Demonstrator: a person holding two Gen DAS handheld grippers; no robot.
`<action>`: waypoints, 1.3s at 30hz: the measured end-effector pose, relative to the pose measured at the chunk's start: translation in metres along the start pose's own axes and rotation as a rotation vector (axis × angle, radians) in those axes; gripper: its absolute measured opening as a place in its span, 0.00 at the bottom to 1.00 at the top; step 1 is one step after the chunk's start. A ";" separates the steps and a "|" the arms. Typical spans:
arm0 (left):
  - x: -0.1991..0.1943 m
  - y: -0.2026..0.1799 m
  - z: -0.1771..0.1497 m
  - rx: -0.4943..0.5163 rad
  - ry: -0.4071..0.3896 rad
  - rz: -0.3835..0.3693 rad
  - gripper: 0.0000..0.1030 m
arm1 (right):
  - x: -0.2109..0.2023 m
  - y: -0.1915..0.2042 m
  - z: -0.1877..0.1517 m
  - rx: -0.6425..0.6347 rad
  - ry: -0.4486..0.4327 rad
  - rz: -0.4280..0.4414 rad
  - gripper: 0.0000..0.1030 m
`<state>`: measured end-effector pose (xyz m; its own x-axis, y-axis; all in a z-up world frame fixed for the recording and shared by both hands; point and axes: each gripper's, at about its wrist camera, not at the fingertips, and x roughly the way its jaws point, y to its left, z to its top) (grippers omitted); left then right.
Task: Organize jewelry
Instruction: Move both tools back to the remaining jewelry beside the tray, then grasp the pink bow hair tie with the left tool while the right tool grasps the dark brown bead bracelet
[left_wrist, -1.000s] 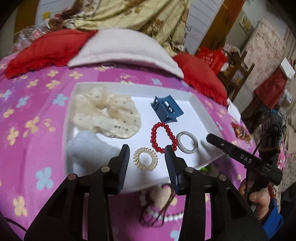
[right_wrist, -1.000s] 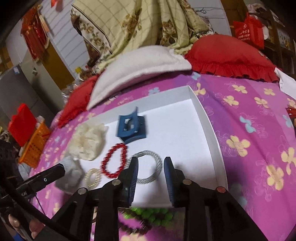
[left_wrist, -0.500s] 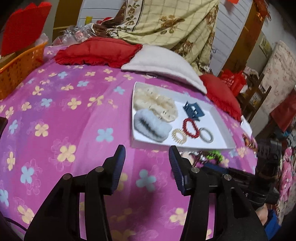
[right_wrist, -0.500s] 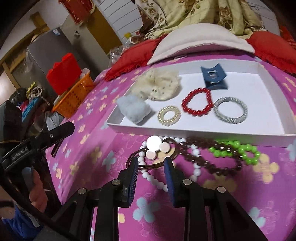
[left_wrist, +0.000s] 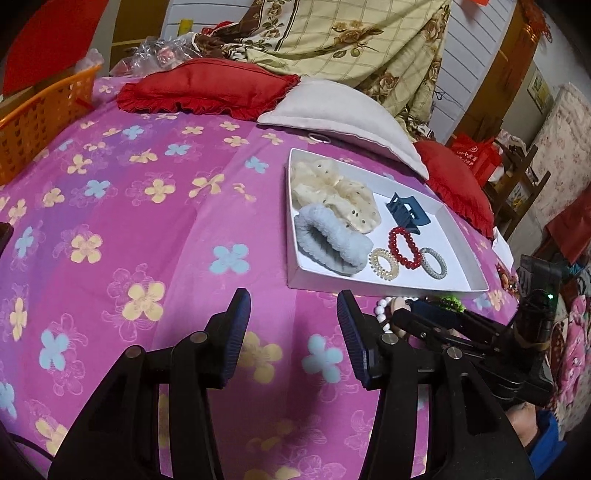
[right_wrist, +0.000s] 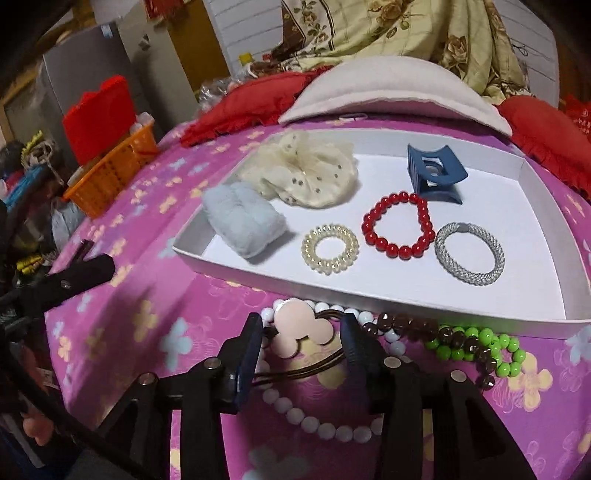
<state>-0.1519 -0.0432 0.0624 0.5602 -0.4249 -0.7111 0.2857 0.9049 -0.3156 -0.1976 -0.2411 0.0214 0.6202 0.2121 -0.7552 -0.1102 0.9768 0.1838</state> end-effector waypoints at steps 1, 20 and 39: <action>-0.001 0.001 0.000 0.001 -0.001 -0.001 0.47 | 0.001 0.001 0.000 0.005 0.007 -0.003 0.35; 0.005 0.019 -0.008 -0.045 0.079 -0.053 0.47 | -0.043 0.029 -0.025 0.009 0.051 0.211 0.34; 0.014 -0.013 -0.060 0.226 0.182 -0.015 0.47 | -0.037 -0.019 -0.014 0.047 -0.027 -0.060 0.34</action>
<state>-0.1944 -0.0591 0.0193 0.4115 -0.4079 -0.8150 0.4702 0.8611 -0.1935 -0.2291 -0.2667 0.0372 0.6450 0.1520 -0.7489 -0.0360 0.9850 0.1689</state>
